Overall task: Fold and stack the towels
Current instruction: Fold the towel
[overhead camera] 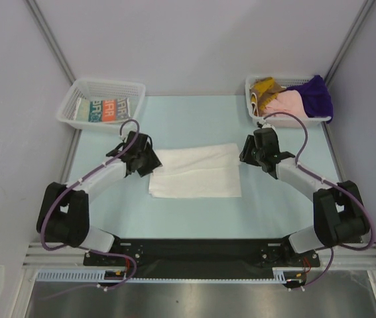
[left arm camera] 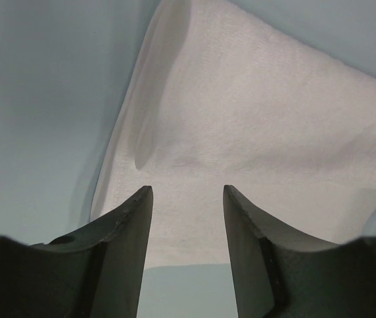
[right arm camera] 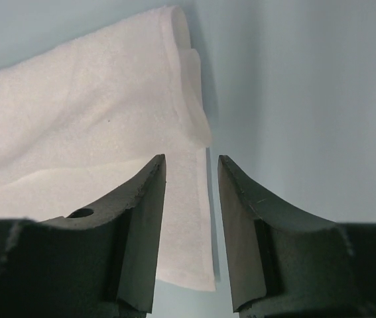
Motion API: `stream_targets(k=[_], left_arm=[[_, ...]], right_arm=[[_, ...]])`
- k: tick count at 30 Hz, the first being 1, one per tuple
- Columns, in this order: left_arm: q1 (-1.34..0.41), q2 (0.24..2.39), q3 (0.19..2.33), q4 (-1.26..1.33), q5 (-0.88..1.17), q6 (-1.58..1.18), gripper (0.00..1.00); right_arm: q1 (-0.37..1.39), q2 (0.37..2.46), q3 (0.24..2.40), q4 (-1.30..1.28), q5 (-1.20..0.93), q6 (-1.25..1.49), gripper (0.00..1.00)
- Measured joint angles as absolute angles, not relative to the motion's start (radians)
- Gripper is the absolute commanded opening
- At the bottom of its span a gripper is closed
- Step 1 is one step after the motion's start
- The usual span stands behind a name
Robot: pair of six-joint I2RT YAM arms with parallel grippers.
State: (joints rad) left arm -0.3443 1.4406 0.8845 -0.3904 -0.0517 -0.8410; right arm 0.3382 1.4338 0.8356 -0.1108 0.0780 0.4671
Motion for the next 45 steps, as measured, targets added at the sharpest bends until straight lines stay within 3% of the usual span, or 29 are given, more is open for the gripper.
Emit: stream_targets(k=[7, 13, 19, 20, 23, 27, 34, 45], left_arm=[[-0.351, 1.497, 0.884, -0.384, -0.049, -0.846, 0.58], [-0.351, 1.524, 0.885, -0.382, -0.049, -0.845, 0.57], [-0.351, 1.577, 0.906, -0.385, -0.051, -0.839, 0.45], [-0.352, 1.591, 0.915, -0.384, -0.052, -0.838, 0.4], [-0.351, 1.626, 0.93, -0.384, -0.057, -0.834, 0.33], [-0.351, 1.657, 0.933, -0.388, -0.062, -0.83, 0.25], [-0.352, 1.68, 0.949, -0.393, -0.065, -0.83, 0.18], [-0.328, 1.701, 0.96, -0.396, -0.027, -0.83, 0.12]], right_arm=[[0.337, 1.555, 0.882, -0.141, 0.059, 0.458, 0.48], [0.345, 1.557, 0.894, -0.144, 0.06, 0.454, 0.51], [0.428, 1.577, 1.035, -0.16, 0.052, 0.486, 0.3], [0.453, 1.597, 1.074, -0.149, 0.038, 0.504, 0.21], [0.521, 1.678, 1.142, -0.045, -0.036, 0.571, 0.13], [0.582, 1.832, 1.15, 0.122, -0.152, 0.704, 0.1], [0.631, 2.02, 1.042, 0.402, -0.241, 0.955, 0.06], [0.552, 1.856, 0.651, 0.661, -0.216, 1.095, 0.06]])
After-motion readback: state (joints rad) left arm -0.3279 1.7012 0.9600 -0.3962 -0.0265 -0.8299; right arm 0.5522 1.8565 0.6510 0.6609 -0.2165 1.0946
